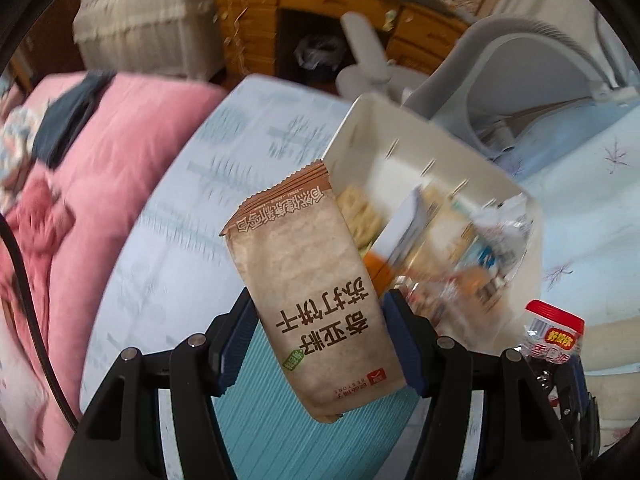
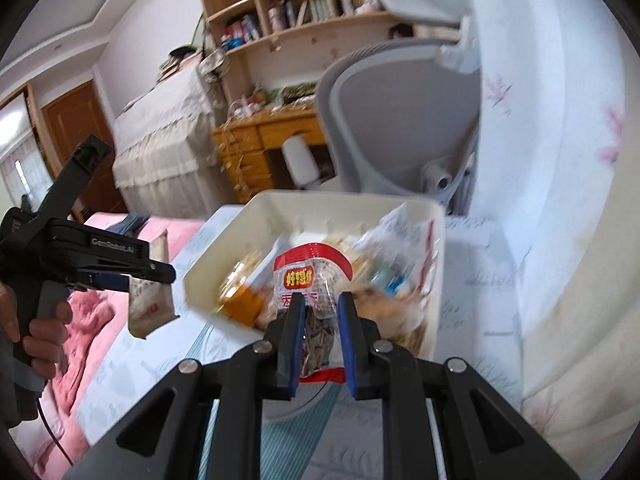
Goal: Organize snacks
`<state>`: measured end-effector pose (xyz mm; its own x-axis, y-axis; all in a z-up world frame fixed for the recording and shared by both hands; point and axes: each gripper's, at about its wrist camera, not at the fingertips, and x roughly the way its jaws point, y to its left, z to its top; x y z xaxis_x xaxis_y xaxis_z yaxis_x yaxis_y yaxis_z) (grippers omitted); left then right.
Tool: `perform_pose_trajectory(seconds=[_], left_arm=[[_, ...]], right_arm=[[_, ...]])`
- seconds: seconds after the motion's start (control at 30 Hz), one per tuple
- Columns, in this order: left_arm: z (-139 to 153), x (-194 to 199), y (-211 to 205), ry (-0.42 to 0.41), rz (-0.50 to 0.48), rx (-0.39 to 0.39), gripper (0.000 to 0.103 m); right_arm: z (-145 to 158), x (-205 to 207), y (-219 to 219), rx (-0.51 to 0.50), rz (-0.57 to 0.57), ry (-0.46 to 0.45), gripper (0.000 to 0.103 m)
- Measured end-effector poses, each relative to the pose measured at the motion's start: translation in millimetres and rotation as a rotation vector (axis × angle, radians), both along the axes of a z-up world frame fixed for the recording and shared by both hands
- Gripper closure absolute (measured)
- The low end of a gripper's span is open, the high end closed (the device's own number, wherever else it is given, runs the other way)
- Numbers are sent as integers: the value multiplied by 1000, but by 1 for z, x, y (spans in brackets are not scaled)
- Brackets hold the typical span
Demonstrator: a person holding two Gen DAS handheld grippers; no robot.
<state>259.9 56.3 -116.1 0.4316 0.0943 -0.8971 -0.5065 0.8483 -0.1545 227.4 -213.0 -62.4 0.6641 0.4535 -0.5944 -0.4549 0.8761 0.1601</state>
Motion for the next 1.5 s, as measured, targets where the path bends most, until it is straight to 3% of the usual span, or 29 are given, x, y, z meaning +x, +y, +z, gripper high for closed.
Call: perform_pose_trajectory(seconds=[0.27, 0.37, 0.43, 0.5, 0.7, 0.83, 0.97, 1.1, 1.27, 1.37, 1.5], left_arm=[[22, 36, -24, -126, -121, 75, 39], [28, 36, -28, -166, -120, 95, 28], [30, 33, -28, -174, -119, 100, 20], [30, 27, -28, -166, -121, 100, 20], [7, -9, -18, -100, -95, 53, 20], [-13, -41, -12, -65, -110, -12, 20], [-23, -69, -10, -41, -131, -23, 20], [-28, -100, -6, -21, -152, -42, 15], [-22, -128, -4, -48, -219, -62, 15], [-8, -146, 0, -99, -267, -81, 15], [16, -177, 2, -173, -334, -14, 15]], right_arm=[[0, 15, -26, 40, -134, -30, 83], [-2, 18, -31, 44, -151, 1, 77], [-4, 18, -35, 53, -164, 34, 64], [-7, 17, -38, 61, -181, 54, 54], [-15, 5, -43, 75, -223, 149, 33], [-25, -4, -40, 61, -236, 249, 31], [-34, -24, -35, 26, -254, 314, 28], [-43, -51, -24, -14, -273, 386, 18], [-46, -89, -7, -1, -285, 470, 15], [-40, -106, 10, -17, -247, 475, 15], [-30, -129, 30, 15, -230, 453, 15]])
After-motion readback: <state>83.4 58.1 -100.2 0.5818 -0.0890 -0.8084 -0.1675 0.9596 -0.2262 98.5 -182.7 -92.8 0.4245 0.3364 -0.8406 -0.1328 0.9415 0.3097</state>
